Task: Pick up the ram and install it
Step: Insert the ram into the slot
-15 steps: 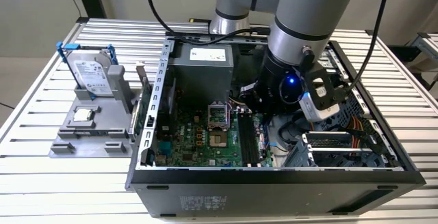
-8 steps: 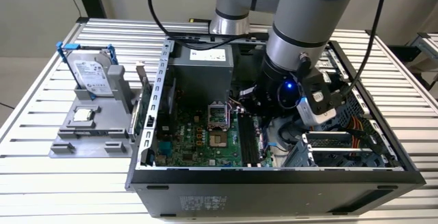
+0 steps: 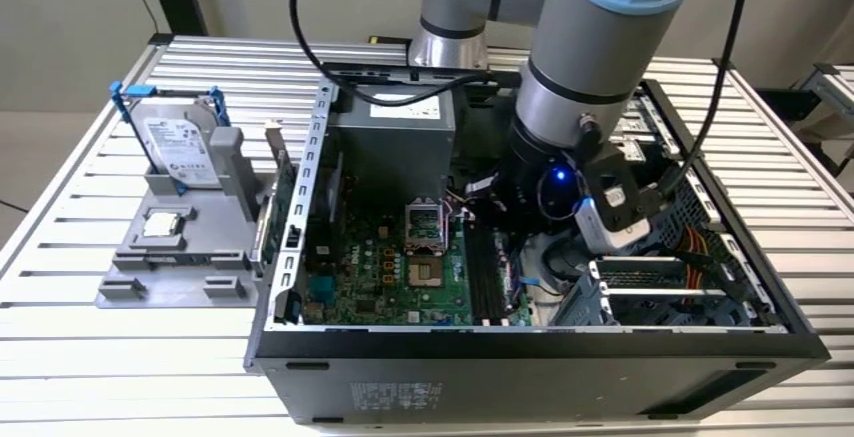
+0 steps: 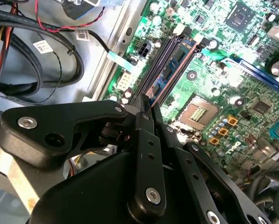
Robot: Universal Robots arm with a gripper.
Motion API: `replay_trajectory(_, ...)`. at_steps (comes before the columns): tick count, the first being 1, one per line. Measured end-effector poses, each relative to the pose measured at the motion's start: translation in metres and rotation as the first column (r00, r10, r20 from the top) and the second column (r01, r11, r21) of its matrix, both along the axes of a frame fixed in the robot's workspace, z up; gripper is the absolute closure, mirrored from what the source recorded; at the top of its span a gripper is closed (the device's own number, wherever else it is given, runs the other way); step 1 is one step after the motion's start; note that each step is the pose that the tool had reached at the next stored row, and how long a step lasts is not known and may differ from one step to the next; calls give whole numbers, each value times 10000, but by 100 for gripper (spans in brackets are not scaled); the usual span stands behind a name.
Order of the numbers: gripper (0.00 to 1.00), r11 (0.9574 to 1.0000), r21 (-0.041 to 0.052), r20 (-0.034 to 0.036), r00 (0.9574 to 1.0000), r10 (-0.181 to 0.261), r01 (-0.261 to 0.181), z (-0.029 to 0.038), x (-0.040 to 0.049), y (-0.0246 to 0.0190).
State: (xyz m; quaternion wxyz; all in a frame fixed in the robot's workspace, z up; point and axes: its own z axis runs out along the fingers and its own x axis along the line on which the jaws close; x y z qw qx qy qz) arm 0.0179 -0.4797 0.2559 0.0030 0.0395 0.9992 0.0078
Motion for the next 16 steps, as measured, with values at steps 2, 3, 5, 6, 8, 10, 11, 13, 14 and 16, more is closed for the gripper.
replay_trajectory(2, 100, 10000, 0, 0, 10000, 0, 0, -22, 0, 0)
replay_trajectory(3, 100, 10000, 0, 0, 10000, 1, -1, -33, 0, 0)
replay_trajectory(5, 100, 10000, -1, -1, 10000, 4, -4, -60, 0, 0)
replay_trajectory(6, 100, 10000, 0, 0, 10000, 5, -5, -78, -1, 0)
replay_trajectory(8, 100, 10000, -1, 0, 10000, 10, -10, -113, -1, 2)
replay_trajectory(10, 100, 10000, -1, 2, 10000, 32, -32, -142, -2, 5)
replay_trajectory(11, 100, 10000, 0, 3, 10000, 58, -58, -156, -2, 6)
replay_trajectory(13, 100, 9999, 0, 3, 9999, 120, -120, -181, -3, 10)
replay_trajectory(14, 100, 9999, -2, 2, 9999, 160, -160, -194, -4, 12)
replay_trajectory(16, 100, 9997, -2, 2, 9997, 249, -249, -221, -4, 16)
